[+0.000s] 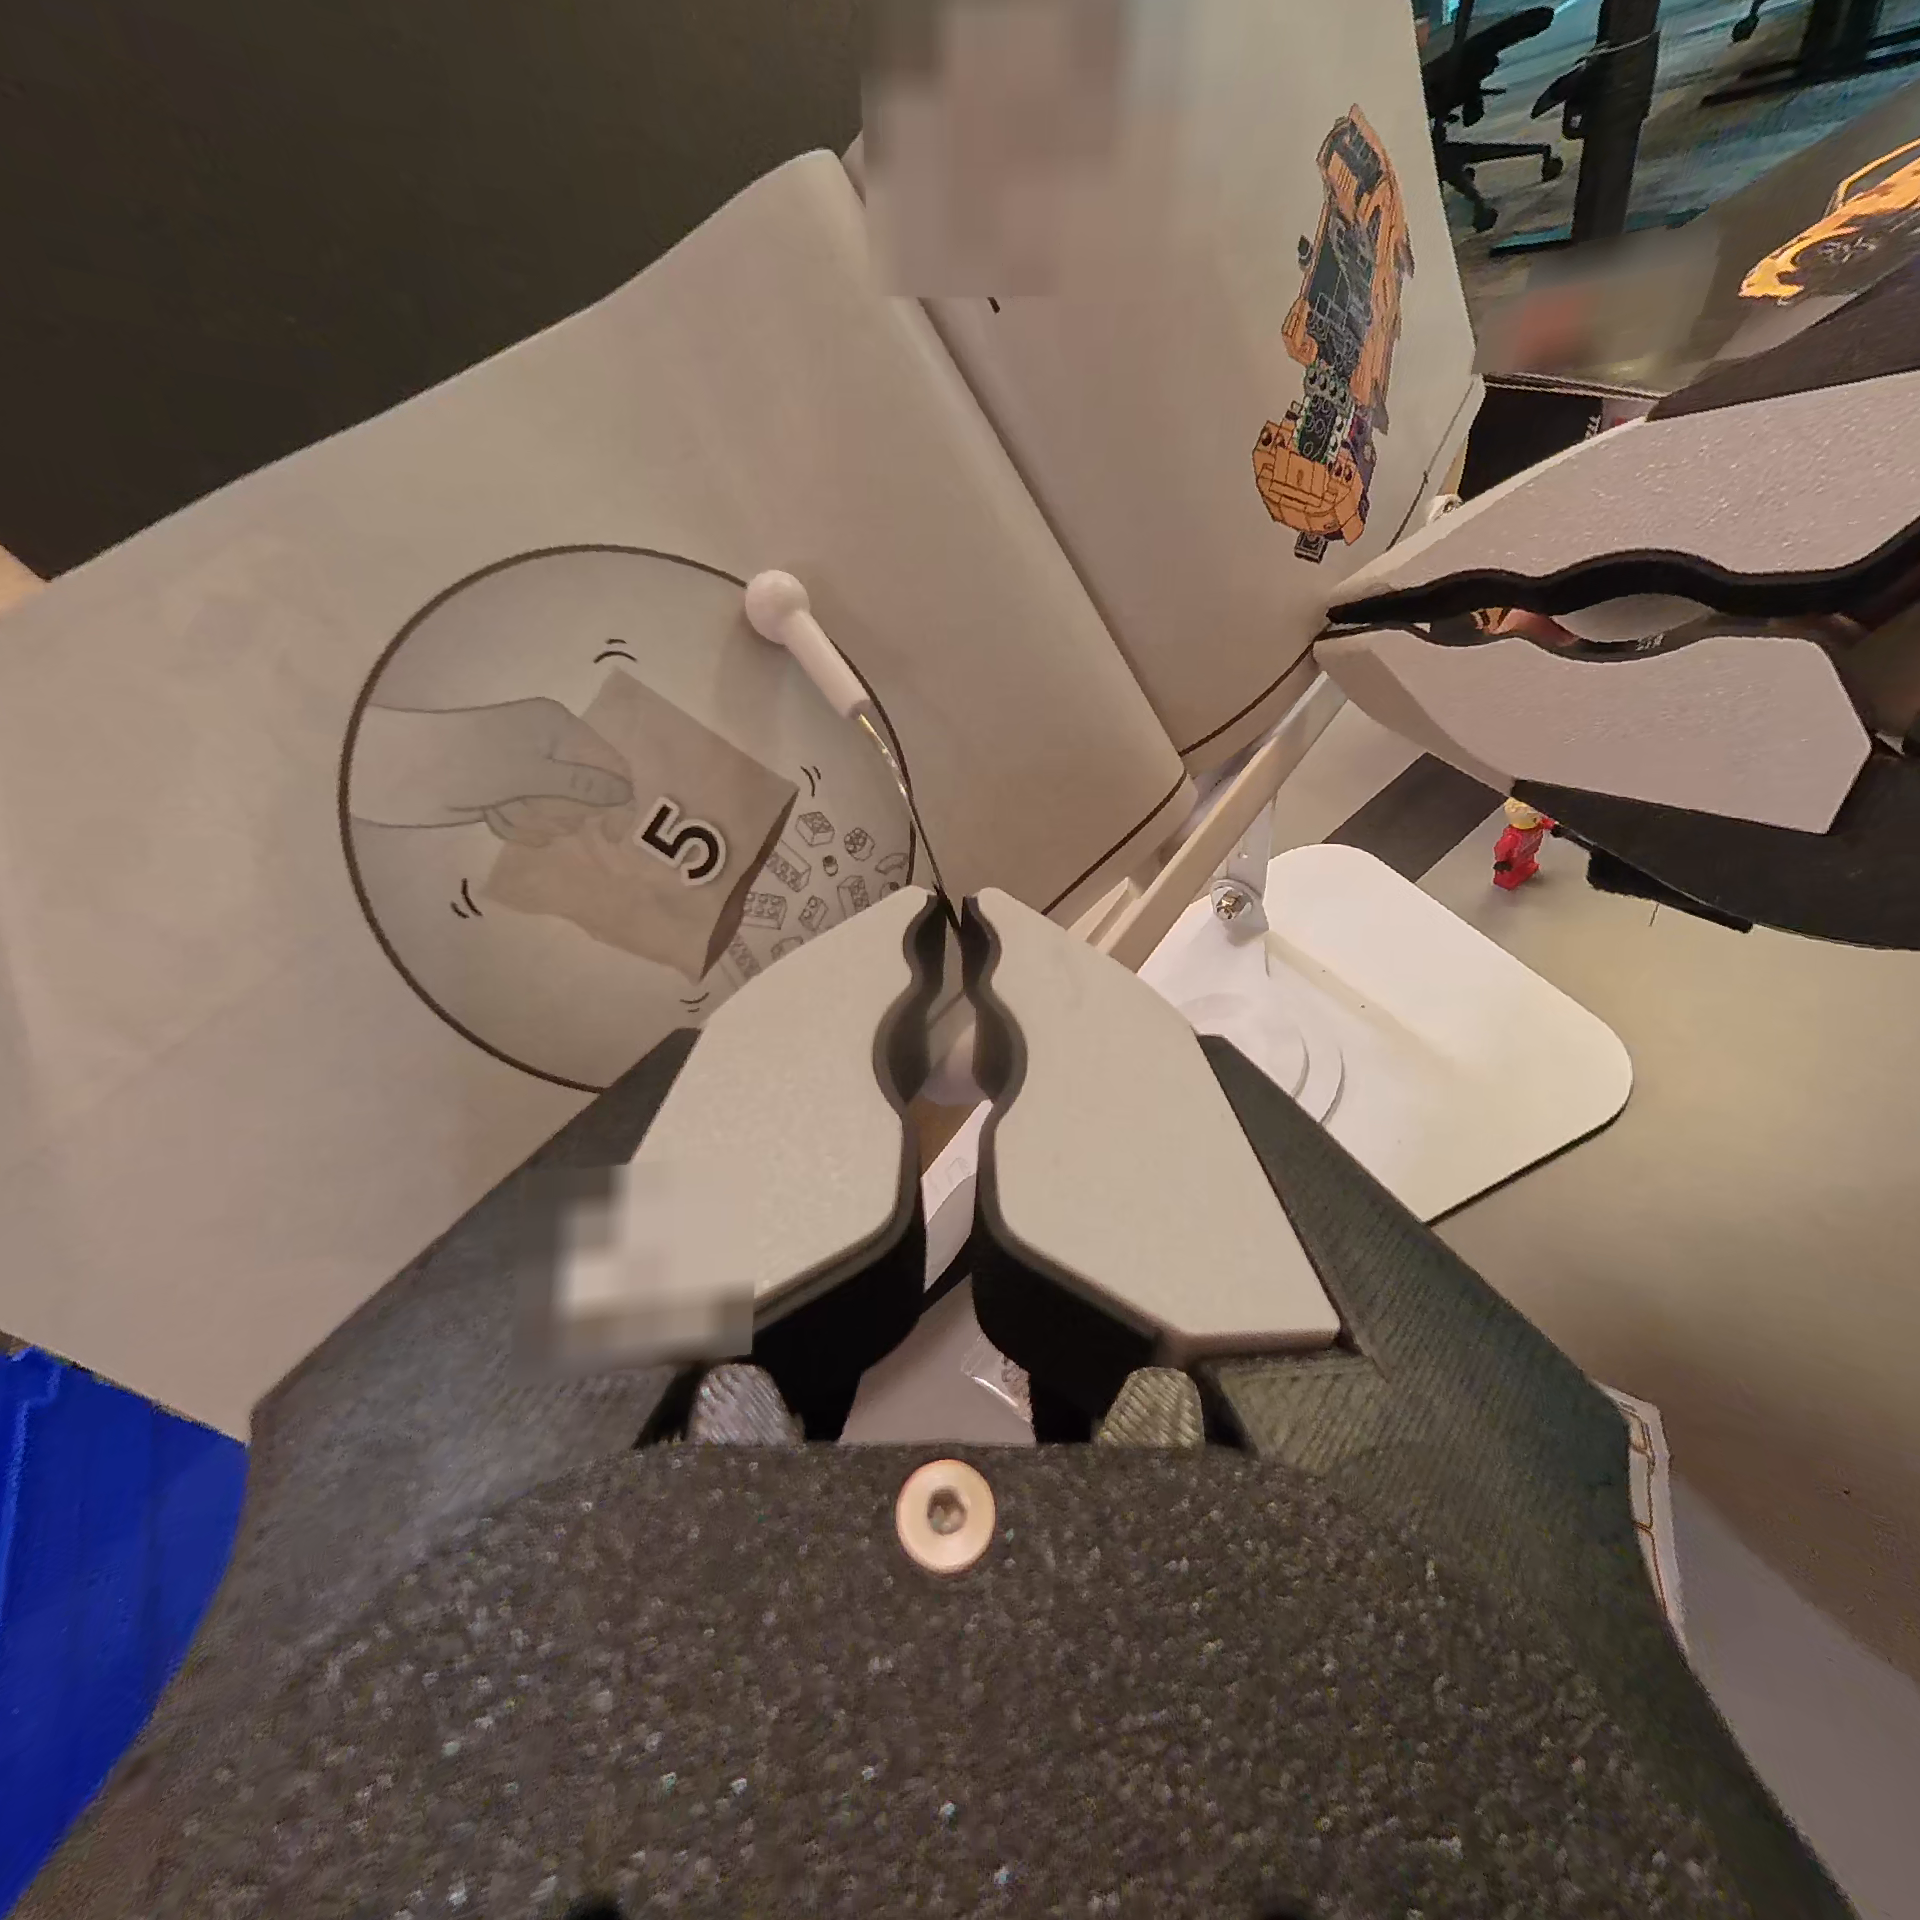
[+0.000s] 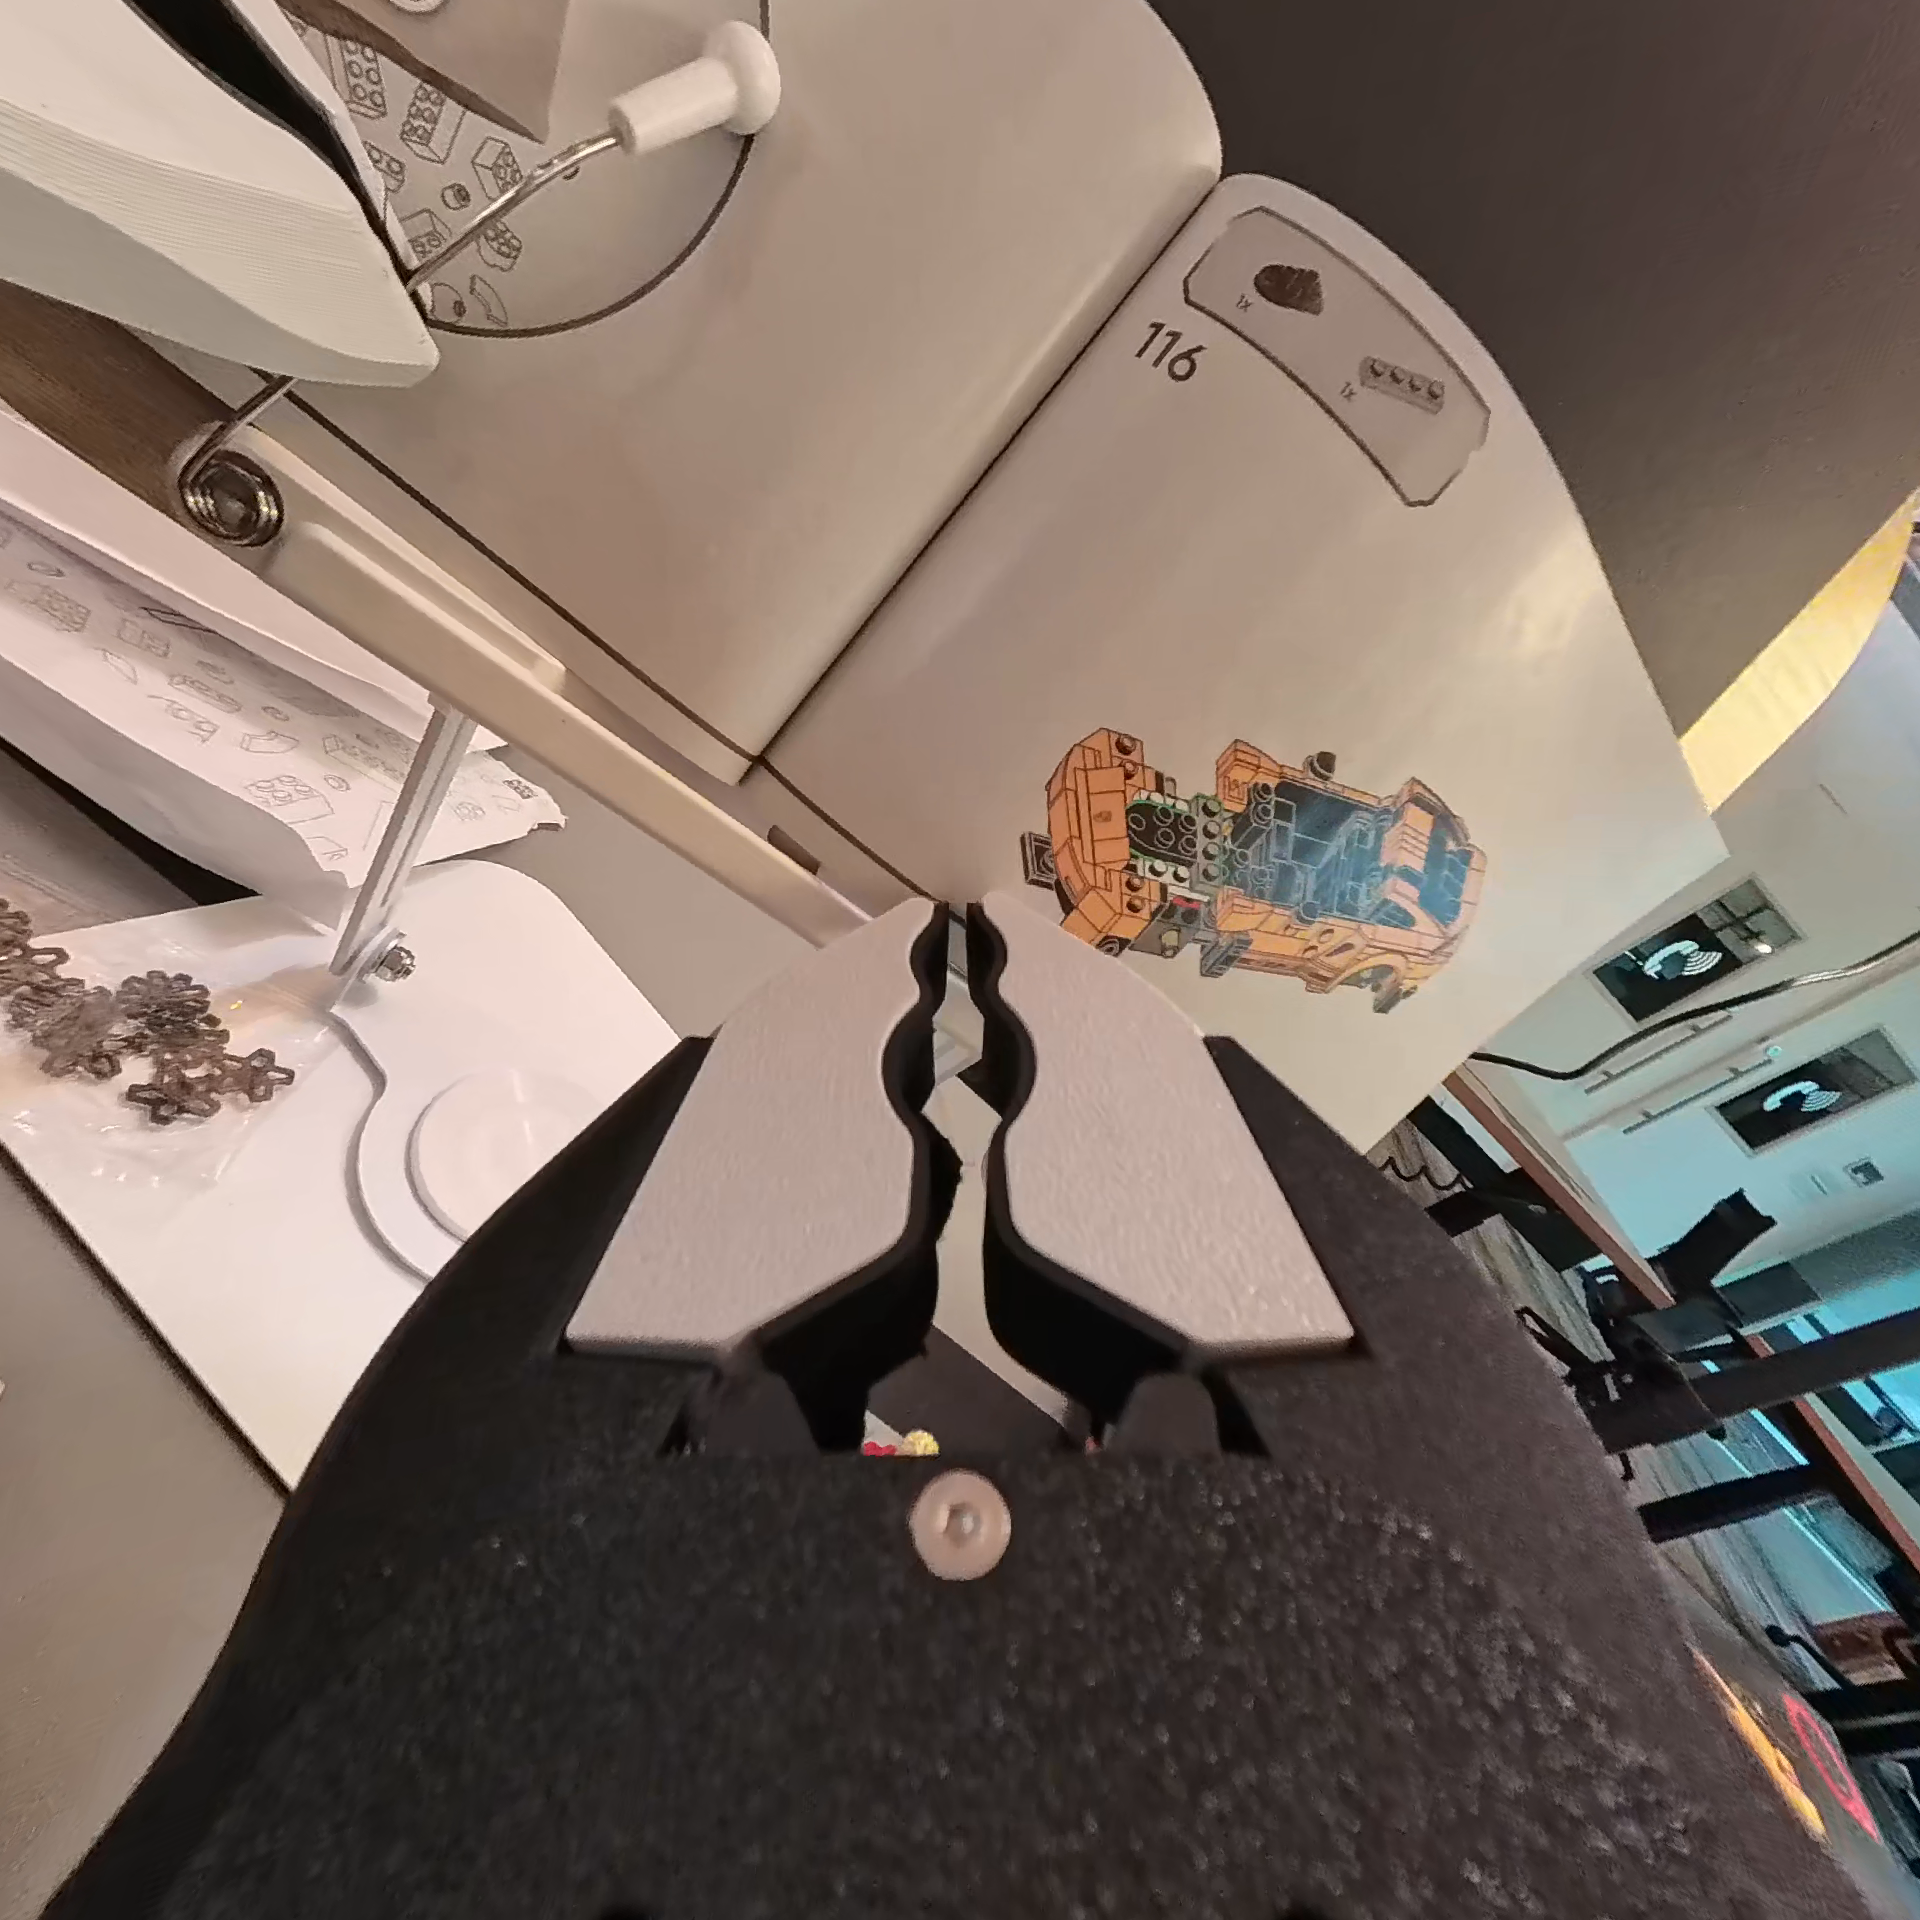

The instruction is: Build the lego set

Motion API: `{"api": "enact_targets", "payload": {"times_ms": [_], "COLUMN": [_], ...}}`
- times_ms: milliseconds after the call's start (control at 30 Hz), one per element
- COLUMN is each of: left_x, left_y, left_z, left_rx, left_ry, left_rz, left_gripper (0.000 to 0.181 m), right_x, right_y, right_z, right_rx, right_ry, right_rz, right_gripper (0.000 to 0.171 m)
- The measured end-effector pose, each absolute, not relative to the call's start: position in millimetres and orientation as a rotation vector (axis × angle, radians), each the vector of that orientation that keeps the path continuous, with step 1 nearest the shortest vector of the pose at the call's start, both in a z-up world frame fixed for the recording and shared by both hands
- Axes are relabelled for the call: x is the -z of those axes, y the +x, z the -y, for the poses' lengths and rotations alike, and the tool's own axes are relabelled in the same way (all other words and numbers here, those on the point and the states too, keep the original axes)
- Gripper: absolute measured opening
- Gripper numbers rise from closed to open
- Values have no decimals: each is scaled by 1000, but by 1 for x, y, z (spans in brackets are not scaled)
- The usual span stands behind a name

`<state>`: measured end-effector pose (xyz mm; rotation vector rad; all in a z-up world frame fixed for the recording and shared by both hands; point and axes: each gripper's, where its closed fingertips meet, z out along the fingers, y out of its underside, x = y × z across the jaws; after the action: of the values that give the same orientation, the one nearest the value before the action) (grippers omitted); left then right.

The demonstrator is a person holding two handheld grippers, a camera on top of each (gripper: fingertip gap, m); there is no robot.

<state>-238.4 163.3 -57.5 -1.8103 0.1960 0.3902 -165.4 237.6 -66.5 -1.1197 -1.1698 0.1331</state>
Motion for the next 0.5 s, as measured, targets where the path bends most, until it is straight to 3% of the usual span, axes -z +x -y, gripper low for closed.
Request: {"api": "enact_targets", "payload": {"times_ms": [500], "left_x": [57], "left_y": [-238], "left_z": [-166], "left_rx": [-342], "left_ry": [-1783], "left_rz": [-172], "left_gripper": [2], "right_x": [59], "right_y": [-167], "right_z": [-221], "right_rx": [-151], "right_ry": [-1077], "right_rz": [1176], "right_gripper": [3]}}
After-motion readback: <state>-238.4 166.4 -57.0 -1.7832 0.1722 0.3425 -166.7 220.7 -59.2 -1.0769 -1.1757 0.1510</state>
